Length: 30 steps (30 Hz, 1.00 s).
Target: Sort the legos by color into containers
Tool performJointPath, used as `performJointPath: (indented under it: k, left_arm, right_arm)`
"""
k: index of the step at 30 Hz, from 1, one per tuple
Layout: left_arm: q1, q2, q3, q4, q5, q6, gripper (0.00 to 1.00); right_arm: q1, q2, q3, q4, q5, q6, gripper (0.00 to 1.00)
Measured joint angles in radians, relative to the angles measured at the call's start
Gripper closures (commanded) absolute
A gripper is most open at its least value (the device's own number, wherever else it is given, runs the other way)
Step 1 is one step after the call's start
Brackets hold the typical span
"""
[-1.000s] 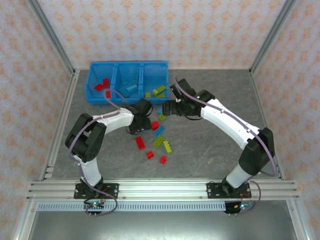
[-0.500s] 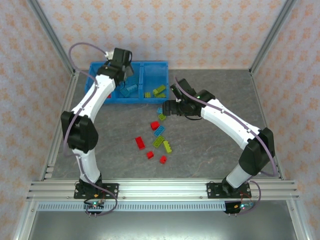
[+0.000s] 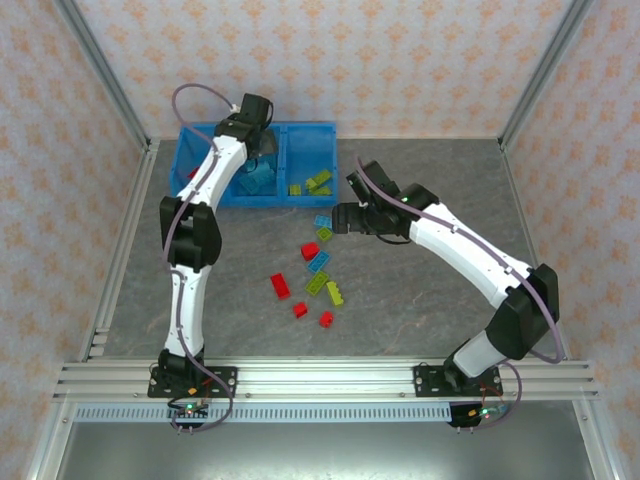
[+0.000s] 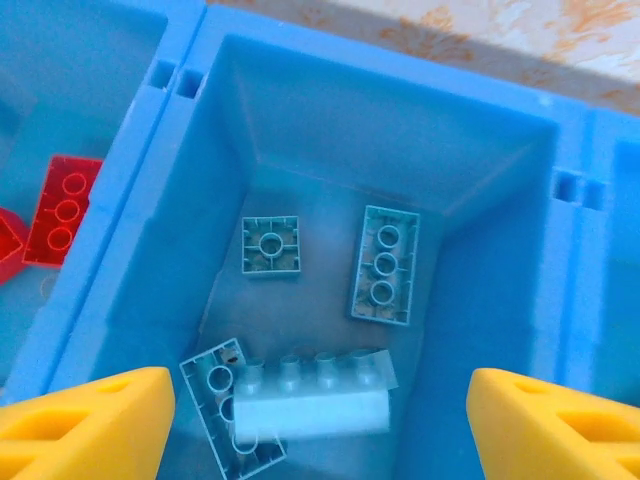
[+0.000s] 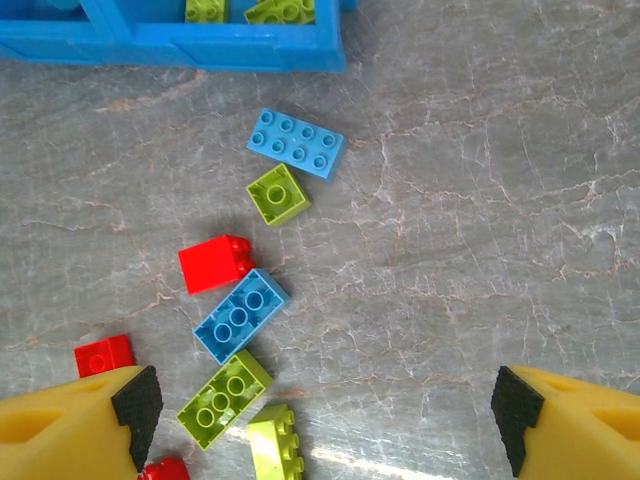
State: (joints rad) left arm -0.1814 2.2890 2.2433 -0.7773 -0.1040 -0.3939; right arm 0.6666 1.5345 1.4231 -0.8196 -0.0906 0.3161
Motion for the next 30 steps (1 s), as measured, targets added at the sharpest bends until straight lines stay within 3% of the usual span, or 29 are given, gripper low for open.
performJointPath:
  k: [6,9,13,17,21,26,30]
  left_arm:
    - [-0.037,-0.36,-0.304,0.041,0.047,0.006,0.21]
    - [-0.102,-0.637,-0.504,0.098,0.053,0.05,0.19]
    - [-0.227,-0.982,-0.741,0.145,0.062,0.176,0.17]
    - [-0.235,-1.242,-0.966,0.153,0.076,0.337,0.11]
    - [-0.231,-1.408,-1.165,0.144,0.101,0.494,0.0]
    - [-0.23,-1.526,-1.375,0.14,0.207,0.684,0.0]
    - [-0.231,-1.552,-1.441,0.142,0.262,0.79,0.0]
  right_arm:
    - [0.002,0.035,-0.005,0.014,-0.019,0.0,0.15]
    - [0.025,0.098,-0.001,0.019,-0.022,-0.008,0.17]
    - [0.086,0.221,0.043,0.015,-0.031,-0.031,0.19]
    - [0.133,0.351,0.114,0.015,-0.05,-0.045,0.2]
    - [0.138,0.451,0.175,0.019,-0.067,-0.051,0.21]
    - [0.136,0.586,0.291,0.02,-0.111,-0.079,0.23]
    - [0.138,0.656,0.354,0.021,-0.109,-0.098,0.32]
